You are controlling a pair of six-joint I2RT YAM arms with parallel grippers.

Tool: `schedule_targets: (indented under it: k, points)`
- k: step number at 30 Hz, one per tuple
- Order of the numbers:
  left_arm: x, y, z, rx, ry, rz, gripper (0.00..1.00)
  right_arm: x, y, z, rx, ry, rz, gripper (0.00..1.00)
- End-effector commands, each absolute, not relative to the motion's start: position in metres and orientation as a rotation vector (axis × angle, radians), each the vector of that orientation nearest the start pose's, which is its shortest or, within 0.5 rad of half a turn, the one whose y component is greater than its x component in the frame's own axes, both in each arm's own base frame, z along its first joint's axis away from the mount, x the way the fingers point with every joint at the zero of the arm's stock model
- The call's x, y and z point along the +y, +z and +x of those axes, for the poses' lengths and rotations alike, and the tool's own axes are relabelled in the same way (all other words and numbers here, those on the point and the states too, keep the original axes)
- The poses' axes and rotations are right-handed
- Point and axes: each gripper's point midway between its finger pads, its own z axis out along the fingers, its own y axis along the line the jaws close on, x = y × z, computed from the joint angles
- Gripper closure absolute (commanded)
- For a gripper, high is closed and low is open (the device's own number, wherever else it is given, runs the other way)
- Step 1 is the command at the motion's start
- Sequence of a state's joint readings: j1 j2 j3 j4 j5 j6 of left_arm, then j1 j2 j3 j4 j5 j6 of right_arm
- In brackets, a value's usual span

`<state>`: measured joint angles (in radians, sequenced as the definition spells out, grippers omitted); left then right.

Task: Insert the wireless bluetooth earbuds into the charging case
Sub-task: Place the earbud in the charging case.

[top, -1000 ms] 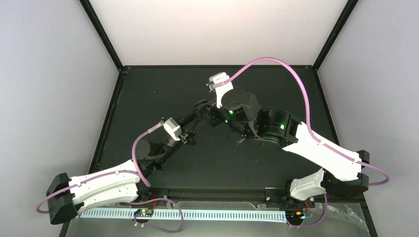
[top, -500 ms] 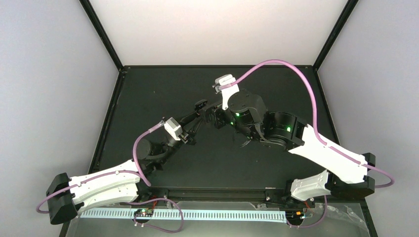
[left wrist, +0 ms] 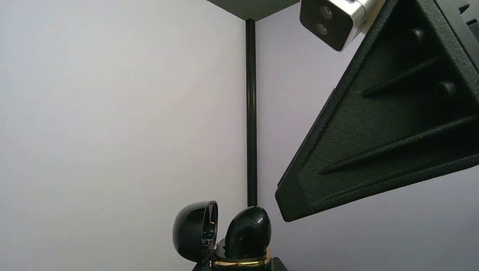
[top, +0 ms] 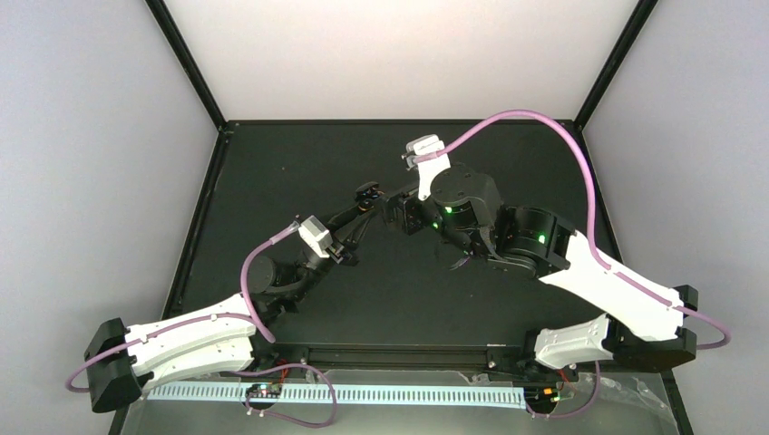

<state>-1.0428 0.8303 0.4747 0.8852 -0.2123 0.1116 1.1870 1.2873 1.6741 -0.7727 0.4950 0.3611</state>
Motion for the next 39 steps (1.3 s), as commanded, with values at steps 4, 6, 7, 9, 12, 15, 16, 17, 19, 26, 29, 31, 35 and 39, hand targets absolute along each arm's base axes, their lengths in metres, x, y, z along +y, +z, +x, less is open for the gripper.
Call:
schedule_targets:
  k: [4, 6, 7, 9, 12, 15, 16, 17, 19, 26, 29, 31, 35, 39]
  points:
    - [-0.233, 0.425, 0.173, 0.930, -0.778, 0.377, 0.98, 0.294, 0.438, 0.211, 1.859, 0.556, -0.448, 0.10]
    - [-0.233, 0.426, 0.173, 0.928, -0.783, 0.377, 0.98, 0.296, 0.437, 0.212, 1.861, 0.556, -0.450, 0.10]
    - [-0.233, 0.426, 0.172, 0.927, -0.786, 0.377, 0.98, 0.296, 0.437, 0.212, 1.860, 0.556, -0.453, 0.10]
    - [-0.233, 0.427, 0.171, 0.924, -0.794, 0.379, 0.98, 0.297, 0.436, 0.212, 1.861, 0.553, -0.455, 0.10]
    - [-0.233, 0.426, 0.169, 0.922, -0.806, 0.383, 0.99, 0.299, 0.434, 0.214, 1.863, 0.544, -0.456, 0.10]
    - [-0.234, 0.424, 0.168, 0.922, -0.817, 0.387, 0.99, 0.300, 0.432, 0.216, 1.867, 0.543, -0.454, 0.10]
    - [-0.234, 0.424, 0.168, 0.923, -0.820, 0.387, 0.98, 0.301, 0.431, 0.216, 1.867, 0.546, -0.454, 0.10]
    - [-0.234, 0.423, 0.168, 0.924, -0.822, 0.388, 0.98, 0.301, 0.431, 0.216, 1.867, 0.548, -0.455, 0.10]
    - [-0.234, 0.423, 0.167, 0.923, -0.824, 0.390, 0.98, 0.302, 0.432, 0.216, 1.865, 0.552, -0.456, 0.10]
    - [-0.234, 0.424, 0.166, 0.919, -0.831, 0.394, 0.99, 0.306, 0.432, 0.217, 1.864, 0.555, -0.464, 0.10]
    - [-0.233, 0.423, 0.165, 0.920, -0.831, 0.396, 0.98, 0.307, 0.432, 0.218, 1.864, 0.556, -0.464, 0.10]
    - [-0.233, 0.424, 0.165, 0.918, -0.834, 0.398, 0.99, 0.307, 0.432, 0.218, 1.863, 0.557, -0.466, 0.10]
    - [-0.233, 0.424, 0.163, 0.915, -0.841, 0.400, 0.99, 0.307, 0.432, 0.219, 1.862, 0.555, -0.466, 0.10]
    - [-0.232, 0.423, 0.164, 0.921, -0.835, 0.398, 0.98, 0.303, 0.438, 0.217, 1.849, 0.565, -0.459, 0.10]
